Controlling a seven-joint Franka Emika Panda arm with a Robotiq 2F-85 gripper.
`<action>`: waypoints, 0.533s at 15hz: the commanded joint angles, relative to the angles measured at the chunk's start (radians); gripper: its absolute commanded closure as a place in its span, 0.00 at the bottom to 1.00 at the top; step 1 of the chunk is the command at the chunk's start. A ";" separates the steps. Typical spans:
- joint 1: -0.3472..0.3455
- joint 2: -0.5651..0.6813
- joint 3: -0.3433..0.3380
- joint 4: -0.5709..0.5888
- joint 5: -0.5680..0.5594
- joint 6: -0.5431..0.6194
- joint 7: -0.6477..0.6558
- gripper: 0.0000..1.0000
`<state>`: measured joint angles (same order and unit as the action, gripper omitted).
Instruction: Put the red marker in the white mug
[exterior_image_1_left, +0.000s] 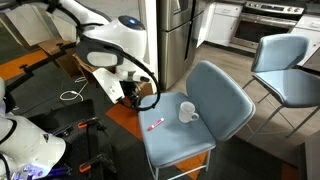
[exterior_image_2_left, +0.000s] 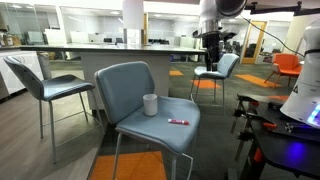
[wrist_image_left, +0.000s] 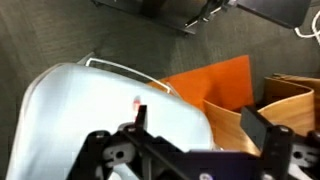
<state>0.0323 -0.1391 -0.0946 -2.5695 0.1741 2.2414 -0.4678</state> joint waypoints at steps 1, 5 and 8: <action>0.011 0.188 0.026 0.062 0.077 0.134 -0.123 0.00; -0.026 0.415 0.108 0.168 0.074 0.278 -0.122 0.00; -0.067 0.570 0.158 0.274 0.046 0.330 -0.090 0.00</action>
<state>0.0180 0.3167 0.0154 -2.3904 0.2267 2.5466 -0.5648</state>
